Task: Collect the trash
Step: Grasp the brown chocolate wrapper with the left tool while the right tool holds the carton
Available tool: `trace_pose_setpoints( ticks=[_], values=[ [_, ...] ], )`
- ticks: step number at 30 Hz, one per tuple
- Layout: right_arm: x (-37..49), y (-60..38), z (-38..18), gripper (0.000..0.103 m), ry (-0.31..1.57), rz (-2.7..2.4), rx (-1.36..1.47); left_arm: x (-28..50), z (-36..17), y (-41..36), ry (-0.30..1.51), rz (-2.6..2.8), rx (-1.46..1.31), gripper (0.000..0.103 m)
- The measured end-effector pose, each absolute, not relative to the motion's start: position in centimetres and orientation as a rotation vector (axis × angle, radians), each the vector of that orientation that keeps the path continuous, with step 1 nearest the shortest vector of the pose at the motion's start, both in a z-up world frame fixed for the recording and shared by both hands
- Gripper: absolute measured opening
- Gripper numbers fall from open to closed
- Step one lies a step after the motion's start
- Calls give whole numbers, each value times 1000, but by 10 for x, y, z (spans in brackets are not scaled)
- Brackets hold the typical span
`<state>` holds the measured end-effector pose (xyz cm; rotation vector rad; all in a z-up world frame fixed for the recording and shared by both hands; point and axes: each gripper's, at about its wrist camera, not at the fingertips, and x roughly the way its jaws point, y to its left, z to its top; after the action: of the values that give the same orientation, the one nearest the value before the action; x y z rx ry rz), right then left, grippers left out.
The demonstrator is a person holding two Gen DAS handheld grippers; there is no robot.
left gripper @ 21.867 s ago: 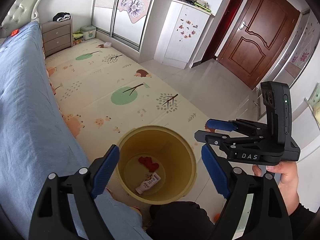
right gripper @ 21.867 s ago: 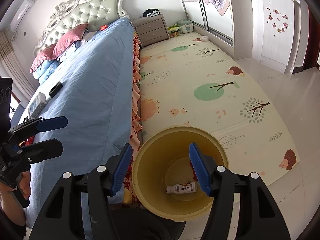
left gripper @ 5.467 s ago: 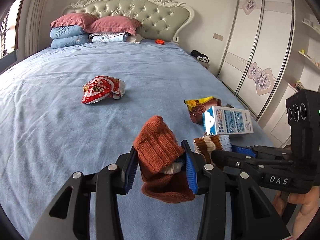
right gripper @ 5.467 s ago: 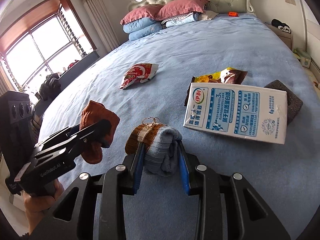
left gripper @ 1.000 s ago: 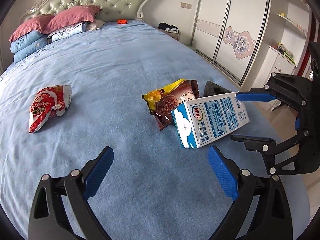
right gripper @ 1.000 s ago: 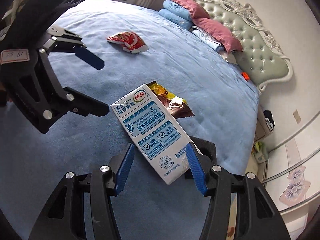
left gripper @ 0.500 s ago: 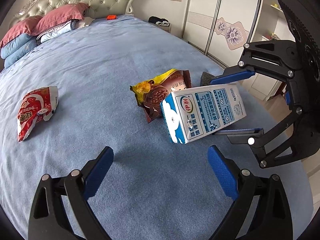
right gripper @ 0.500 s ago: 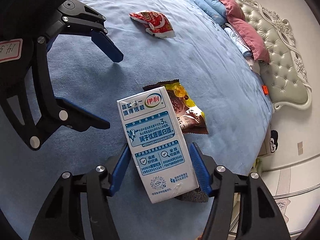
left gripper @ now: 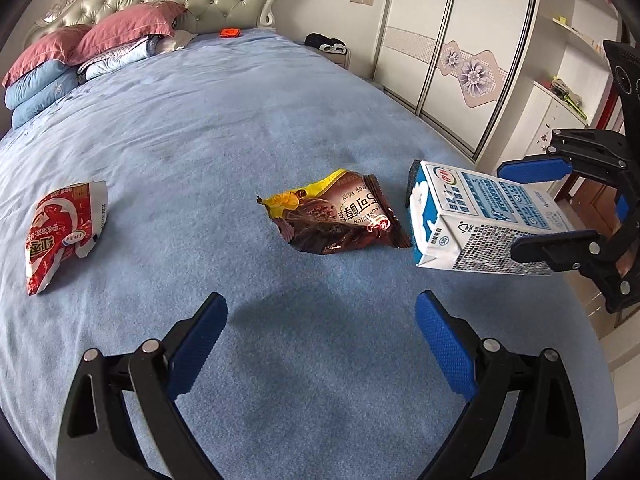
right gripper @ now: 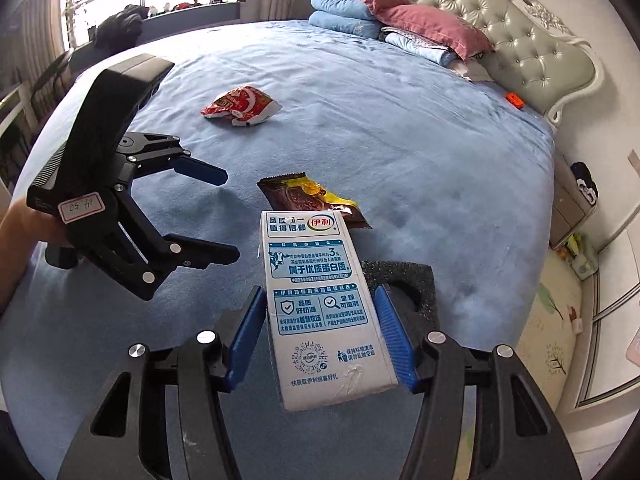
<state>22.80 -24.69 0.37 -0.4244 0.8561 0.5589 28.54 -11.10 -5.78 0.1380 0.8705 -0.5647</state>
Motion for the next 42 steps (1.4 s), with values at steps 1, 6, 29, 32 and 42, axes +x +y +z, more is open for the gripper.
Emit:
trace_pose_setpoints(
  ticks=[1,6,29,32,42],
  values=[
    [228,-251,4,55,855,568,-398,289,-59,-113,879,-564,134,95],
    [227,-263,-3,54,876,581,-335,307,-62,-116,911,-578,68,95],
    [216,-249,-32,54,870,617,-468,350,-65,-126,948,-545,-91,73],
    [218,-248,-35,55,879,618,-482,351,-66,-124,941,-543,-90,65],
    [225,-243,-53,53,903,605,-482,347,-69,-125,921,-523,-60,24]
  ],
)
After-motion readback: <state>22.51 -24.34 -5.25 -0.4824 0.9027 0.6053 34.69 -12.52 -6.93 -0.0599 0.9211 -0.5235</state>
